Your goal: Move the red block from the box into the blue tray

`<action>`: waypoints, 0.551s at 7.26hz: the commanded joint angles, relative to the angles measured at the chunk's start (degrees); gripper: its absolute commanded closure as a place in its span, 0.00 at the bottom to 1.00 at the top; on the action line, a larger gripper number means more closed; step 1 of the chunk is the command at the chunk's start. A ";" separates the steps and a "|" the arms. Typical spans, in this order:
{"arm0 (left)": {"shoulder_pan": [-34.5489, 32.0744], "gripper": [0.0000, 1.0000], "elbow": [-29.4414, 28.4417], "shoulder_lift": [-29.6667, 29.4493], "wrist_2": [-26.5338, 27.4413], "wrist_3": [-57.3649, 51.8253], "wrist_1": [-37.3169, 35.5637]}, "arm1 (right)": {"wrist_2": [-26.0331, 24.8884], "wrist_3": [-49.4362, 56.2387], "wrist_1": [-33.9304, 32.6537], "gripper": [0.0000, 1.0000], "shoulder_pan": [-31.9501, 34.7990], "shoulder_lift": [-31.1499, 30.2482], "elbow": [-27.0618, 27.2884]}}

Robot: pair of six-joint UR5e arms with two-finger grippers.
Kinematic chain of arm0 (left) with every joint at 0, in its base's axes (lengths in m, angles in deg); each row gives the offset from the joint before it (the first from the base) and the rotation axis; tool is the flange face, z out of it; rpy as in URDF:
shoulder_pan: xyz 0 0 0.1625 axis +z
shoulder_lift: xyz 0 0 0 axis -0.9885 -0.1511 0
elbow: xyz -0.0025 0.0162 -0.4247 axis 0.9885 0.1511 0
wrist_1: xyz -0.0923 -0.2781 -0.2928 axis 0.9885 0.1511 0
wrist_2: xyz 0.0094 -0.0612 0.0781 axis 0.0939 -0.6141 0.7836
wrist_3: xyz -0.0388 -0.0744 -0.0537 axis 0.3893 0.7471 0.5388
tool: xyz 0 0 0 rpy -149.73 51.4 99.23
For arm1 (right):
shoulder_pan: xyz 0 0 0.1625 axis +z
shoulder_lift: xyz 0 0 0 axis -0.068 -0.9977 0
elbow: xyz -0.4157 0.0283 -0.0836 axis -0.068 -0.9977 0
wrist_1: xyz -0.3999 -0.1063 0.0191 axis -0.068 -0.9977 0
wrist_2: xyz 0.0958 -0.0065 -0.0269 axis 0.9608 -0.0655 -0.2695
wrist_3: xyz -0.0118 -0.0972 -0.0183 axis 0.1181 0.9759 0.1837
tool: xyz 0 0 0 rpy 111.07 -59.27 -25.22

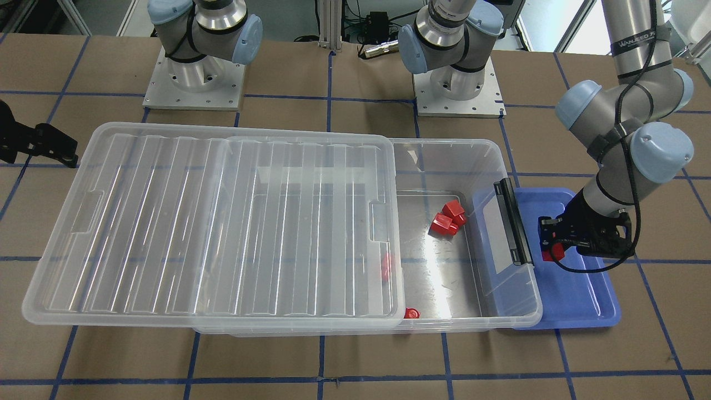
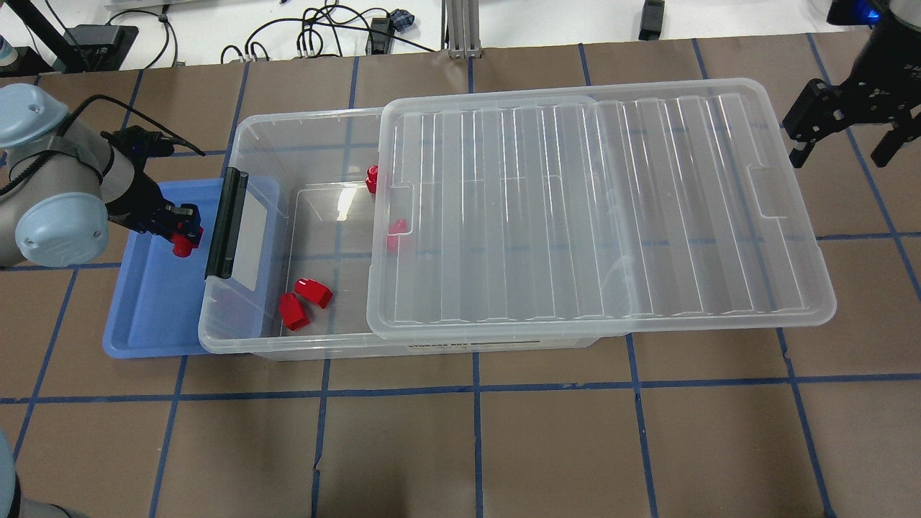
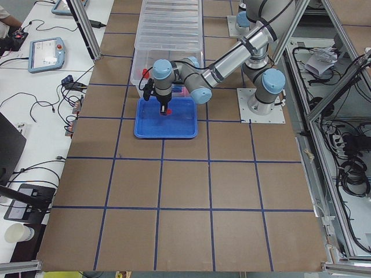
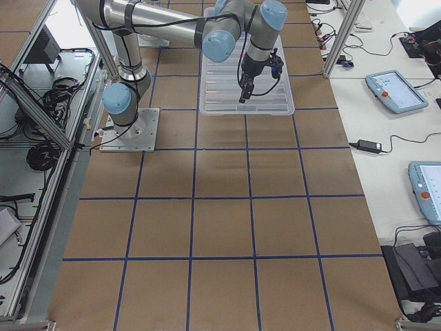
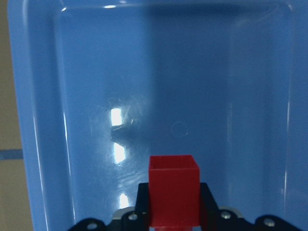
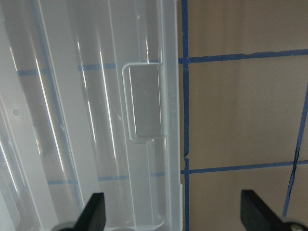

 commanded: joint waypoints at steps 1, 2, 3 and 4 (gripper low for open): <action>-0.36 0.00 -0.99 1.14 0.67 -0.14 0.55 | -0.01 0.01 -2.37 0.00 -0.12 -0.02 0.37; -0.10 0.00 -1.08 1.23 2.24 -0.15 0.63 | -0.01 0.01 -5.77 0.00 -0.12 0.07 0.46; -0.18 0.00 -1.78 2.54 2.35 -0.15 2.46 | -0.10 -0.08 -5.98 0.00 -0.12 0.07 0.46; -1.14 0.00 -4.92 5.34 2.26 0.38 10.31 | -0.27 0.27 -6.07 0.00 -0.21 0.07 0.72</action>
